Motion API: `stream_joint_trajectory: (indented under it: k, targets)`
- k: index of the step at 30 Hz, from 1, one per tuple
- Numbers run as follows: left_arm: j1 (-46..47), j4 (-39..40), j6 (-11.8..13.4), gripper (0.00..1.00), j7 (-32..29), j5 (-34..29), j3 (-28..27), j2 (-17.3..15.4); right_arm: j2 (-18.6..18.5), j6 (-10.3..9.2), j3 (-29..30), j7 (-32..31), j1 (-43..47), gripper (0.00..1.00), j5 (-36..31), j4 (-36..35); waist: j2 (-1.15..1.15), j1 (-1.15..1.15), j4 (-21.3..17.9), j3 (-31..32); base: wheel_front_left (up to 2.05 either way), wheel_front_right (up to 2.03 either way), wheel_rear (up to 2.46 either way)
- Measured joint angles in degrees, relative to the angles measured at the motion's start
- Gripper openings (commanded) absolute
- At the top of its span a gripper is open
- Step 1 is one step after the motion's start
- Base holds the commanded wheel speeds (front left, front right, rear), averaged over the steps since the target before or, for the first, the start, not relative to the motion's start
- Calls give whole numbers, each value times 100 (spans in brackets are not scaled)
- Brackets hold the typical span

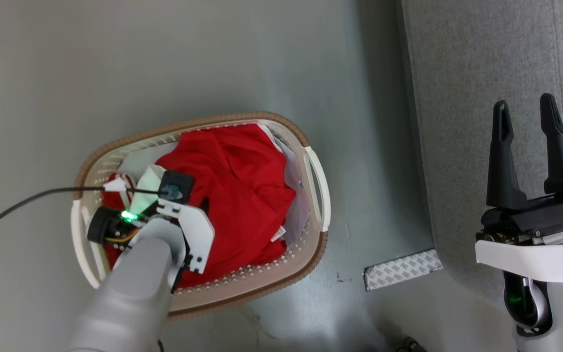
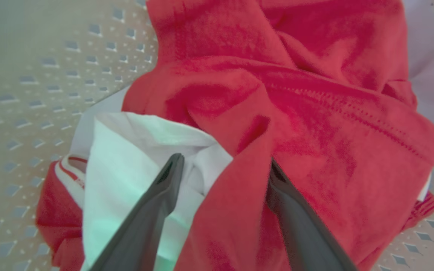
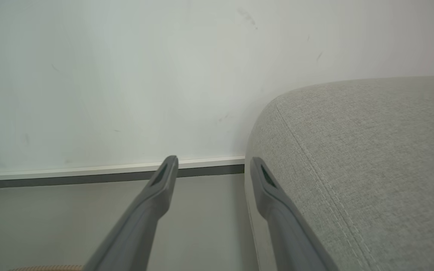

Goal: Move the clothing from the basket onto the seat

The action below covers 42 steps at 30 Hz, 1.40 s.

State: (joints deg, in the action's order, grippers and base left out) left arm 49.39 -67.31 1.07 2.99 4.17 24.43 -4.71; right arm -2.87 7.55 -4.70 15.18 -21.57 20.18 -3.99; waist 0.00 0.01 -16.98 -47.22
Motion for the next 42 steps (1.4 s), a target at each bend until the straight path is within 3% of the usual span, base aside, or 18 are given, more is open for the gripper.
stream_joint_trajectory:
  k: [4, 5, 6, 7, 16, 23, 28, 34, 42]
  targets:
    - [187, -129, -11, 100, 71, 3, 52, -5, -1, 0, -64, 0, -42, 100, 1, -51, 0, 0, -72, -168, 0, 0, 0]
    - [220, -169, -45, 85, 70, 3, 70, -9, 0, 0, -82, 0, -48, 100, 2, -62, 0, 0, -96, -198, 0, 0, 0]
    - [239, -218, -62, 24, 65, 4, 82, -13, 0, 0, -98, 0, -52, 100, 5, -68, 0, 0, -122, -222, 0, 0, 0]
    - [250, -263, -88, 0, 54, 4, 102, -19, 0, 0, -94, 0, -53, 100, 8, -71, 0, 0, -149, -240, 0, 0, 0]
    - [-54, -444, -377, 0, 274, 431, -63, 57, 2, 0, 29, 0, 73, 100, -68, 89, 0, 0, -142, 164, 0, 0, 0]
    - [-782, -333, -671, 0, 788, 968, -187, 179, 2, 0, 152, -1, 443, 100, -280, 308, 0, -1, 62, 1048, 0, 0, 0]
    - [-1492, 313, -811, 0, 860, 1670, 87, 181, 4, 0, 285, 0, 851, 100, -422, 427, 0, -2, 280, 1823, 0, 0, 0]
    - [-2145, 1293, -797, 0, 834, 2398, 582, 188, 5, 0, 478, 0, 1415, 100, -648, 544, 0, -3, 661, 2710, 0, 0, 0]
    - [-2545, 2533, -363, 0, 790, 2749, 948, 189, 3, 0, 682, 0, 1839, 100, -744, 555, 0, -3, 1280, 3593, 0, 0, 0]
